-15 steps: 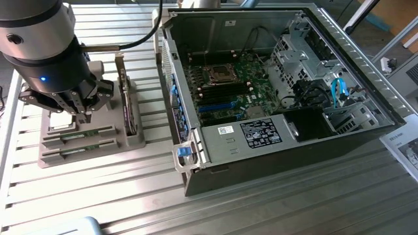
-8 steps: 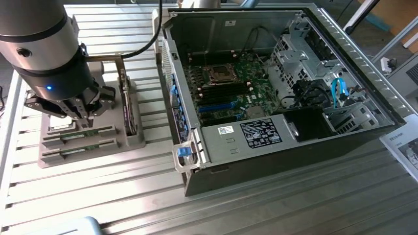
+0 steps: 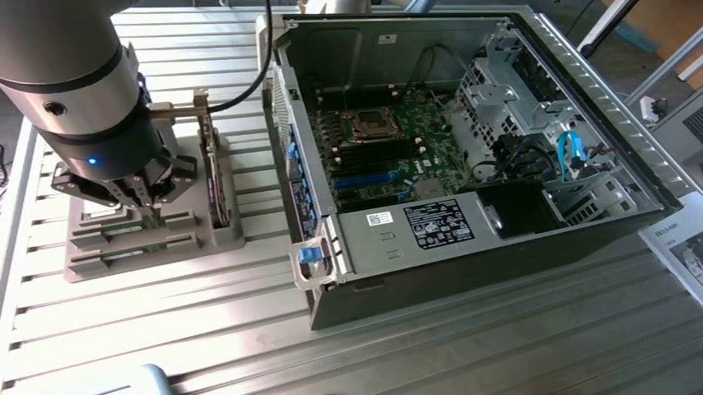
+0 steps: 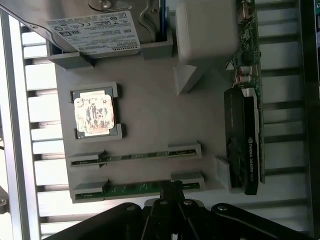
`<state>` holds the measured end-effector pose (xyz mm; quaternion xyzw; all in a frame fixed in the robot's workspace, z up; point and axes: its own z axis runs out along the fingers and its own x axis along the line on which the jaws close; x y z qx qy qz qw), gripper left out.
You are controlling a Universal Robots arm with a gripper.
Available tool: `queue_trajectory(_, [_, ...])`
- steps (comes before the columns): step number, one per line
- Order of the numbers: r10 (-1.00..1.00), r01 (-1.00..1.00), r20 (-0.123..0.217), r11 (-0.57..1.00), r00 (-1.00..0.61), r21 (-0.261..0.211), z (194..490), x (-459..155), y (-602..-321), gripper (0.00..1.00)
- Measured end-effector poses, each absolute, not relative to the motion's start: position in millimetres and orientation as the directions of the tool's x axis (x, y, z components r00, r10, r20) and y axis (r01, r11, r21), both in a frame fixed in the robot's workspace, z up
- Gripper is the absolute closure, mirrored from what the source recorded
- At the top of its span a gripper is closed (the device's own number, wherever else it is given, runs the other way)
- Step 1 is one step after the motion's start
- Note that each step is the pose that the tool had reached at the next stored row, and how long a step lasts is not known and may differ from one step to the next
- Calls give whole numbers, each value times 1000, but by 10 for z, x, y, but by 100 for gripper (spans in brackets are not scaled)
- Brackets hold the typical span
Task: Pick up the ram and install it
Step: 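Pick up the ram and move it above insertion slot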
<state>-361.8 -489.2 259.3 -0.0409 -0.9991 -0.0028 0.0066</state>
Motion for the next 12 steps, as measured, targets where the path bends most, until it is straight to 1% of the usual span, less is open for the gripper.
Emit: queue_trajectory(12, [82, 82, 13, 997, -997, 5, 2277, -3619, -4894, 89])
